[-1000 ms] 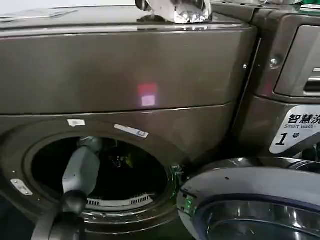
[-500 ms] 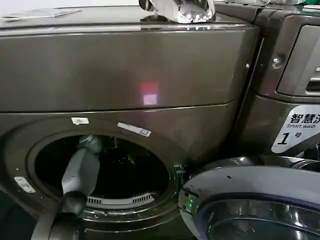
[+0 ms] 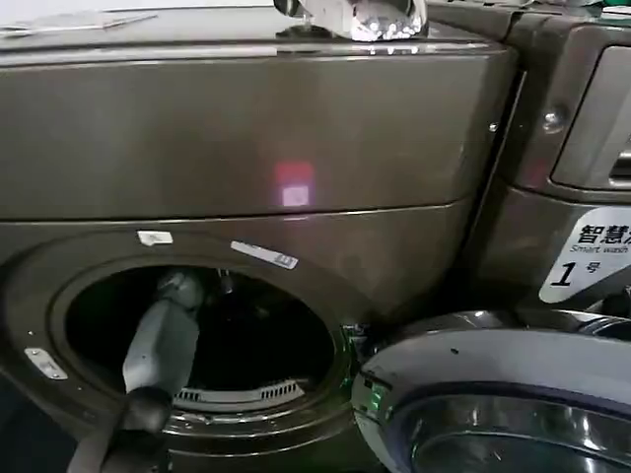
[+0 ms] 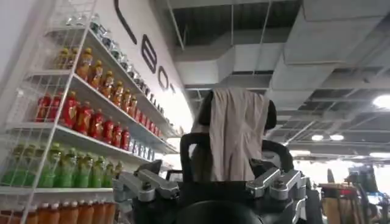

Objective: Grasp the clothes from the dryer.

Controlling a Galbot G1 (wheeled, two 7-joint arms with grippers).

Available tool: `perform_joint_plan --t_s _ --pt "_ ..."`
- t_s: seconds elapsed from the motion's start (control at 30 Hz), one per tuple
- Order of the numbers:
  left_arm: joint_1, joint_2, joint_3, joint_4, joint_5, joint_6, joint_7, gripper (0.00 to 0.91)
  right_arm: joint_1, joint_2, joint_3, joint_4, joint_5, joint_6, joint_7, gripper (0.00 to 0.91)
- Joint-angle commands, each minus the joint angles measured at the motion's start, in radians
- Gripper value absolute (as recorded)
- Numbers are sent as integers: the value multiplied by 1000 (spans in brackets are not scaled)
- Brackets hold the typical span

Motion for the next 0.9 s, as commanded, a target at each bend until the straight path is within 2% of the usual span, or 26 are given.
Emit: perform_joint_plan --t_s 0.03,0.27,0.33,0.43,0.47,0.5,0.53,0.57,0.73,0.9 --pt "40 -21 -4 -141 -288 87 -377 0 6 6 -10 12 -11 0 -5 907" --pt "128 -38 17 -293 -539 191 -688 0 14 16 -27 21 -14 9 -10 907" --pt "163 -46 26 -338 -567 197 -772 0 19 20 -34 26 -14 8 -9 907" --pt "219 -71 33 -429 -675 264 -879 0 23 33 -33 71 -4 -71 -15 907" --pt "240 -77 36 -462 -720 294 -901 0 23 34 -33 79 2 -76 -15 907" --pt "255 -81 36 -498 -765 312 -916 0 23 35 -34 76 1 -64 -20 907" --pt "269 -85 38 -523 -801 332 -941 0 20 32 -43 62 4 12 -16 907" --pt "281 -88 37 -543 -845 340 -959 0 18 31 -47 57 14 37 -17 907" --pt "313 -93 36 -569 -921 329 -1037 0 11 27 -37 44 11 32 -22 907" --pt "335 -111 39 -597 -1053 369 -1095 0 12 31 -41 43 10 34 -18 907"
